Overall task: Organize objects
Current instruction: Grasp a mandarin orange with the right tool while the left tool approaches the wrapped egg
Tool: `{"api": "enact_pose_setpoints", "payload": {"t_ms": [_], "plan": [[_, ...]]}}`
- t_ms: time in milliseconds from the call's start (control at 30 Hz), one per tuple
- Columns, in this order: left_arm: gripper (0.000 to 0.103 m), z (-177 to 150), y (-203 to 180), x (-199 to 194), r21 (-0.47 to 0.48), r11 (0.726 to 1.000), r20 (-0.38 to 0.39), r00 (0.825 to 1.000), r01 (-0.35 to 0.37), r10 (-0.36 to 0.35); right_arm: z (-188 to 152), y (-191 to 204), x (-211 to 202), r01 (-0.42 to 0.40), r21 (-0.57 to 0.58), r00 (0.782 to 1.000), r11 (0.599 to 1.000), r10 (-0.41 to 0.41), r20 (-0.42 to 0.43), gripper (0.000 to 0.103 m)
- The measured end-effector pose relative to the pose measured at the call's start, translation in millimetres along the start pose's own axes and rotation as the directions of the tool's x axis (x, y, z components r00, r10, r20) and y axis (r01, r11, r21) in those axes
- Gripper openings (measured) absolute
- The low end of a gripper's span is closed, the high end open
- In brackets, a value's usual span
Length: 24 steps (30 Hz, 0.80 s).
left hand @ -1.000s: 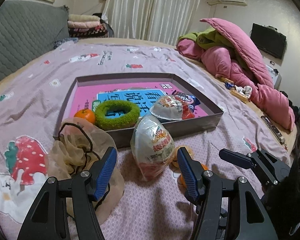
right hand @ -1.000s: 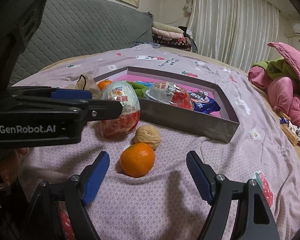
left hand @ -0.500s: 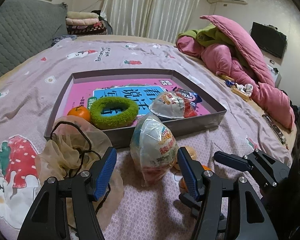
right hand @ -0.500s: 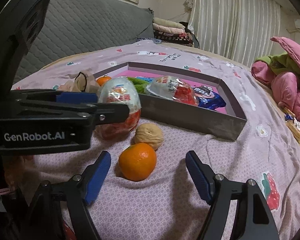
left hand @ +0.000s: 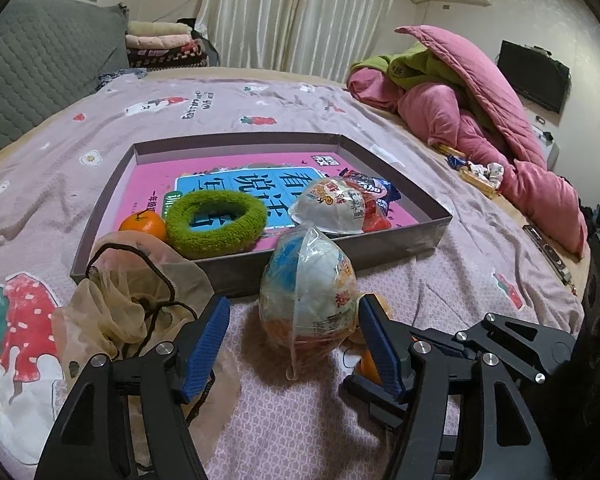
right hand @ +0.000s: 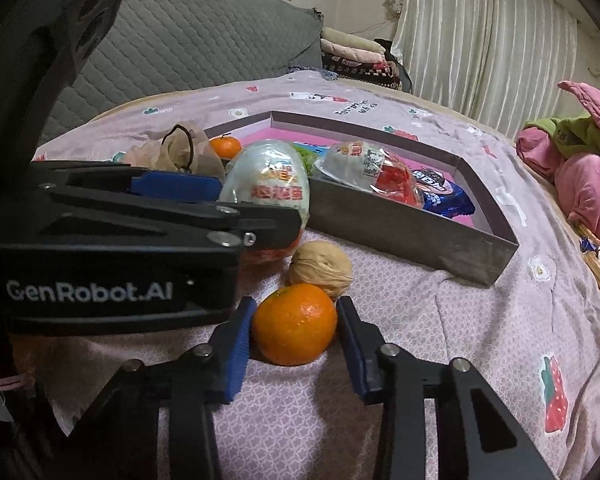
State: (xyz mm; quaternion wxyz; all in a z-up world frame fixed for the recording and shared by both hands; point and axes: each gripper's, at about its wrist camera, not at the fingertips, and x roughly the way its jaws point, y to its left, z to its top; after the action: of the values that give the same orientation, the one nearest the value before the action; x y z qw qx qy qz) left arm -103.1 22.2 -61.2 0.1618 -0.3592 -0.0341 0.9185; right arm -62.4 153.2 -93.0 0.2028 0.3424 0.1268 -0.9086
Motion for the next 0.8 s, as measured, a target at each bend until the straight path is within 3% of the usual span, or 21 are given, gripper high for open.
{"api": "enact_pose_setpoints", "payload": {"t_ms": [800], "plan": [[0.067,6,0,24,-0.046,0.997,-0.027,0.998,0.057,-0.058,-2,-6,-1,-0.022,0.019,1.000,1.000,0.022,-0.005,0.038]]}}
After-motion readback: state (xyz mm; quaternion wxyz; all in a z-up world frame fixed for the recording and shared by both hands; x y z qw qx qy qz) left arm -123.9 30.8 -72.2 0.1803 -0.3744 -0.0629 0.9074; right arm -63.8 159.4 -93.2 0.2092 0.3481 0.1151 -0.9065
